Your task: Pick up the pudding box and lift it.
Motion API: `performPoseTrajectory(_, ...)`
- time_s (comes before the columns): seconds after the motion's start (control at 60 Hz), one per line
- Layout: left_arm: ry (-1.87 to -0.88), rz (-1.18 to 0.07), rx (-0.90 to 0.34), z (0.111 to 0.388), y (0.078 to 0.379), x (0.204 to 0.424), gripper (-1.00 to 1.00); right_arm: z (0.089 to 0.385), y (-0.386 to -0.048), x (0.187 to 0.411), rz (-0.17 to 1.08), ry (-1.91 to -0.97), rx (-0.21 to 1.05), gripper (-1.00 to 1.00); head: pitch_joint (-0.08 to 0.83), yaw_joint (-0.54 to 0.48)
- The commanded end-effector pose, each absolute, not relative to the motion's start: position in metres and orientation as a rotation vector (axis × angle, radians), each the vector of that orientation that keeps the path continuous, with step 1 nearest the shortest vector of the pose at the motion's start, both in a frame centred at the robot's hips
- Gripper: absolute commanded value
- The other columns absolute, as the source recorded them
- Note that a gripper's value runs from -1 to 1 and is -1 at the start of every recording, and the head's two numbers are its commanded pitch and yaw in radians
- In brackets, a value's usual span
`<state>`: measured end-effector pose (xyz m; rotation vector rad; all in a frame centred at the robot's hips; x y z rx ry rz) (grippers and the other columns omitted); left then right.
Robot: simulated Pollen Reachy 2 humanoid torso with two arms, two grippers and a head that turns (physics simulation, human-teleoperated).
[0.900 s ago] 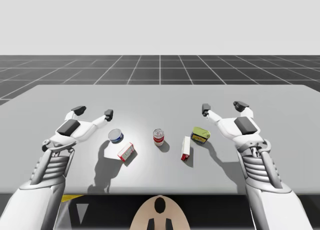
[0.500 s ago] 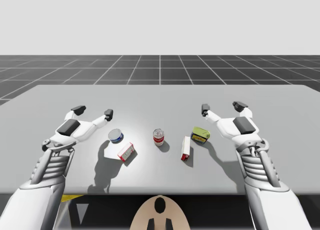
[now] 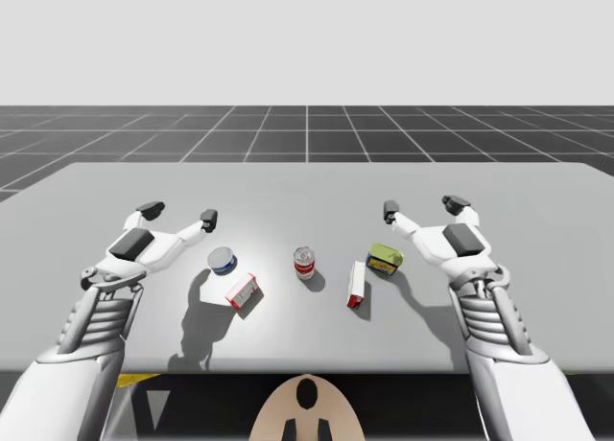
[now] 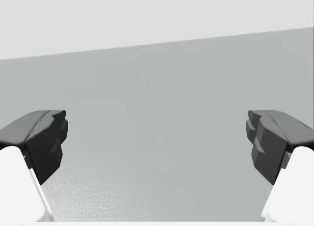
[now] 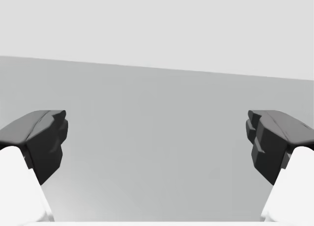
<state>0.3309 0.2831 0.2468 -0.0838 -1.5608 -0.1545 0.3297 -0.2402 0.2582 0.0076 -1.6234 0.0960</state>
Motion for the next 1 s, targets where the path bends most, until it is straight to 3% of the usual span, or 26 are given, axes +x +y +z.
performPoseTrajectory(0.017, -1.564, -0.160, -0.083, 0.248, 0.283, 0.330, -1.00, 0.257, -0.239, 0.330, 0.098, -1.618, 0.012, -1.00, 0.627, -0.09)
performPoseTrajectory(0.267, -1.565, -0.165, -0.086, 0.249, 0.280, 0.329, -1.00, 0.256, -0.238, 0.330, 0.102, -1.613, 0.022, -1.00, 0.694, -0.21)
performPoseTrajectory(0.483, -1.565, -0.159, -0.083, 0.249, 0.279, 0.328, -1.00, 0.262, -0.231, 0.321, 0.085, -1.600, 0.112, -1.00, 0.689, -0.22)
performPoseTrajectory(0.6, -1.557, -0.155, -0.079, 0.247, 0.279, 0.329, -1.00, 0.272, -0.218, 0.298, 0.095, -1.542, 0.212, -1.00, 0.682, -0.21)
performPoseTrajectory(0.717, -1.555, -0.155, -0.075, 0.246, 0.279, 0.330, -1.00, 0.273, -0.190, 0.266, 0.085, -1.511, 0.146, -1.00, 0.681, -0.20)
performPoseTrajectory(0.85, -1.554, -0.153, -0.073, 0.246, 0.279, 0.331, -1.00, 0.266, -0.168, 0.238, 0.098, -1.502, 0.165, -1.00, 0.680, -0.20)
performPoseTrajectory(1.0, -1.553, -0.155, -0.069, 0.245, 0.279, 0.332, -1.00, 0.251, -0.144, 0.209, 0.025, -1.480, 0.187, -1.00, 0.685, -0.20)
